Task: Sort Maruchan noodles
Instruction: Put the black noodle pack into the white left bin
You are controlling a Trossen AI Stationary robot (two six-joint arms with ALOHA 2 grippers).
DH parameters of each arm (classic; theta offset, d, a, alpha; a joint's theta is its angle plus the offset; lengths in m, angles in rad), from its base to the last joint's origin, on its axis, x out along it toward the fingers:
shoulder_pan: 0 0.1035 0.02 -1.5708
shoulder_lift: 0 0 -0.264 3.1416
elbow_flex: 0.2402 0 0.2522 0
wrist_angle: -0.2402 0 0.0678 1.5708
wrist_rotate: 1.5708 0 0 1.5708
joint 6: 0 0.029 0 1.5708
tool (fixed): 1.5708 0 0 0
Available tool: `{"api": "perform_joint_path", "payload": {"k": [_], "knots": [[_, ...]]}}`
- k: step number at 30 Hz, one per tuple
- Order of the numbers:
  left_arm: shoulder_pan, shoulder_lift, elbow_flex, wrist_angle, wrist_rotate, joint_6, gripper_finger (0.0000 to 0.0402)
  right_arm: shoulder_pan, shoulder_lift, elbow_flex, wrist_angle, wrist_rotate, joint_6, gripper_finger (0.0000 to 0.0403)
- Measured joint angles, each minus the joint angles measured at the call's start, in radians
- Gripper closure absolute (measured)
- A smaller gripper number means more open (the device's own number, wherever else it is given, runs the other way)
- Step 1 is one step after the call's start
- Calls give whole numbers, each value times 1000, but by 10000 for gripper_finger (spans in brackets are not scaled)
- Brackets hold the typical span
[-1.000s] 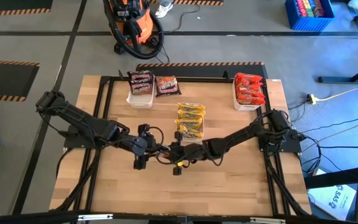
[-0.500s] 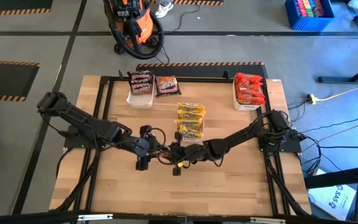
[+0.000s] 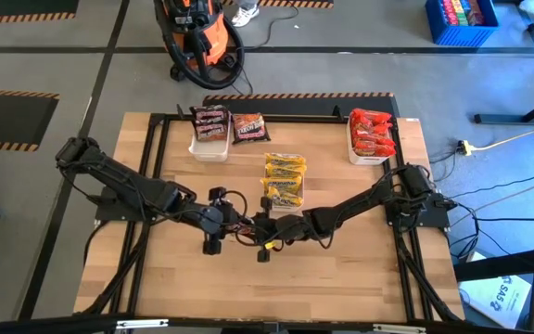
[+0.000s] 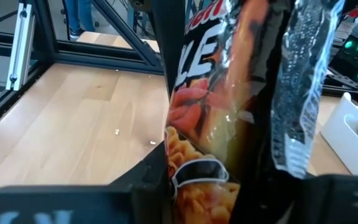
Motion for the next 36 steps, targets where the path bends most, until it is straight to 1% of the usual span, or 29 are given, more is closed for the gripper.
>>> {"api": "perform_joint_path", "payload": {"k": [3, 9, 12, 14, 18, 21, 23, 24, 26, 28, 31, 36], "knots": [[0, 0, 0, 0, -1, 0, 259, 0, 0, 1, -4, 3, 0, 266], [2, 2, 0, -7, -9, 11, 262, 0, -4, 6, -33, 18, 3, 185], [2, -6, -2, -40, -14, 13, 262, 1, -44, 10, -112, 29, 15, 156], [2, -12, -2, -46, -19, 13, 263, 1, -81, 11, -202, 29, 37, 144], [9, -46, -2, -83, -32, 7, 263, 8, -166, 9, -415, 28, 104, 138], [32, -68, 0, -159, -40, 4, 263, 21, -230, 7, -576, 27, 134, 142], [63, -72, 18, -209, -48, 5, 263, 35, -254, -2, -678, -4, 135, 145], [80, -75, 31, -250, -59, 5, 263, 48, -262, -20, -701, -16, 112, 146], [124, -76, 62, -305, -69, 21, 263, 70, -273, -77, -716, -6, 89, 148], [175, -76, 92, -344, -69, 54, 263, 83, -283, -120, -688, -6, 107, 148], [263, -76, 144, -404, -64, 108, 263, 97, -344, -179, -675, 6, 133, 148], [421, -67, 250, -526, -64, 224, 263, 121, -491, -273, -677, 13, 156, 148]]}}
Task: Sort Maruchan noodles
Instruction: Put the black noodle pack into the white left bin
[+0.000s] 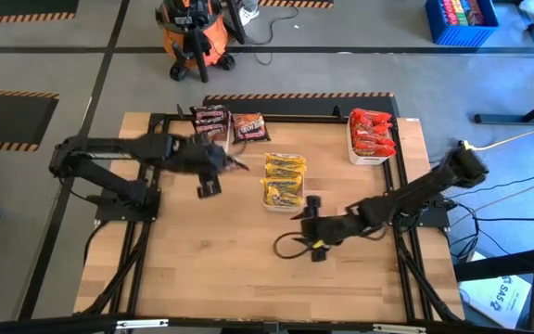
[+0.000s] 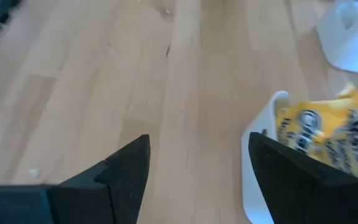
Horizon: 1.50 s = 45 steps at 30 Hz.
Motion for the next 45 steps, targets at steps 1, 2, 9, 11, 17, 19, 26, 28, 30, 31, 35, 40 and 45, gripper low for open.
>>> {"api": "perform_joint_path", "payload": {"k": [1, 2, 9, 11, 17, 19, 26, 28, 30, 31, 35, 40, 45], "knots": [[31, 0, 19, -16, -4, 44, 263, 1, -34, -17, -7, 8, 0, 148], [64, 1, 38, -14, -5, 88, 263, 1, -58, -31, -3, 18, 0, 148], [306, 5, 99, -16, 68, 338, 263, -33, -209, -119, -53, 69, -3, 149], [379, 15, 99, -23, 90, 382, 263, -53, -243, -127, -100, 69, -2, 149], [544, 97, 99, -29, 105, 489, 263, -107, -304, -133, -155, 69, -2, 149], [580, 135, 99, -33, 127, 520, 263, -118, -308, -133, -159, 71, -3, 149], [659, 270, 99, -33, 161, 576, 263, -123, -307, -133, -172, 109, -11, 149], [670, 303, 98, -46, 161, 586, 263, -123, -307, -133, -172, 114, -11, 149], [677, 332, 98, -47, 161, 586, 263, -123, -307, -133, -173, 114, -6, 149], [679, 345, 98, -46, 161, 587, 263, -123, -307, -133, -173, 114, -6, 149], [679, 388, 98, -46, 160, 587, 263, -123, -306, -133, -173, 114, -5, 149], [679, 437, 98, -61, 115, 587, 263, -122, -306, -133, -175, 114, -2, 149], [677, 454, 98, -78, 84, 587, 263, -122, -306, -133, -175, 114, -2, 149]]}}
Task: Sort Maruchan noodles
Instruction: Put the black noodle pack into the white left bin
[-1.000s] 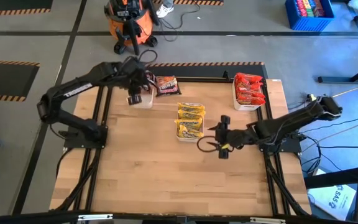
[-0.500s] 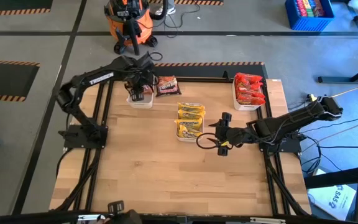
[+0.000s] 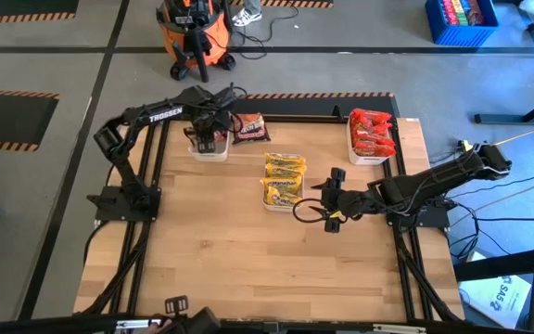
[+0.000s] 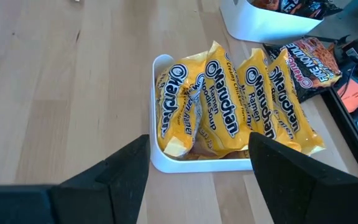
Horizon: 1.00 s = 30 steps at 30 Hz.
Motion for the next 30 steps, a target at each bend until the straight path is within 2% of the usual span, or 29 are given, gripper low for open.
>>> {"api": "perform_joint_path", "payload": {"k": [3, 15, 24, 30], "knots": [[-1, 0, 0, -14, -25, 0, 263, 0, 0, 0, 0, 0, -1, 149], [2, 0, -21, 37, 50, 32, 263, 0, 0, 0, 0, 0, 0, 149], [2, 0, -114, 182, 53, 68, 263, 0, 1, 0, 1, 0, 1, 149], [2, 0, -117, 196, 60, 85, 241, 0, 1, 0, 9, 0, 2, 148]]}}
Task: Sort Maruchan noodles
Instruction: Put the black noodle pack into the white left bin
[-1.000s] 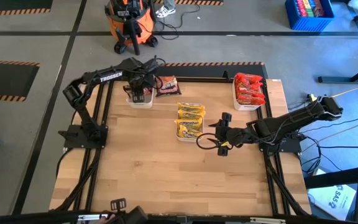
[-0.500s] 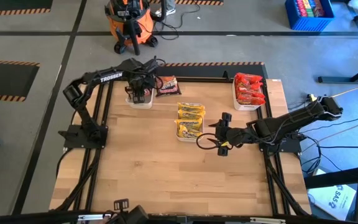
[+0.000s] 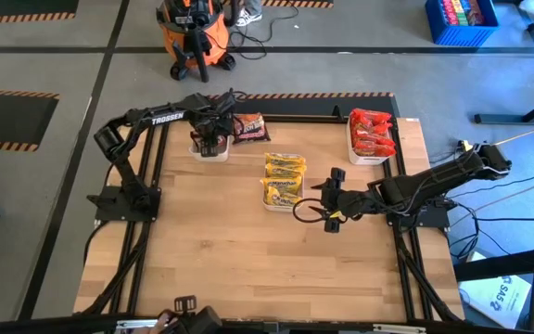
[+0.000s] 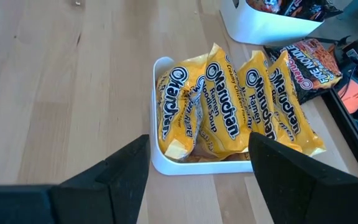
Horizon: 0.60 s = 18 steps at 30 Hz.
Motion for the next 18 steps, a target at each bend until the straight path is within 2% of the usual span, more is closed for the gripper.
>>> {"api": "perform_joint_path", "payload": {"k": [9, 18], "knots": [[0, 0, 0, 34, -17, -5, 193, 0, 0, 0, 2, 0, 5, 148], [-16, -2, 0, 20, -40, -34, 190, 0, 0, 0, 30, -15, 8, 149]]}}
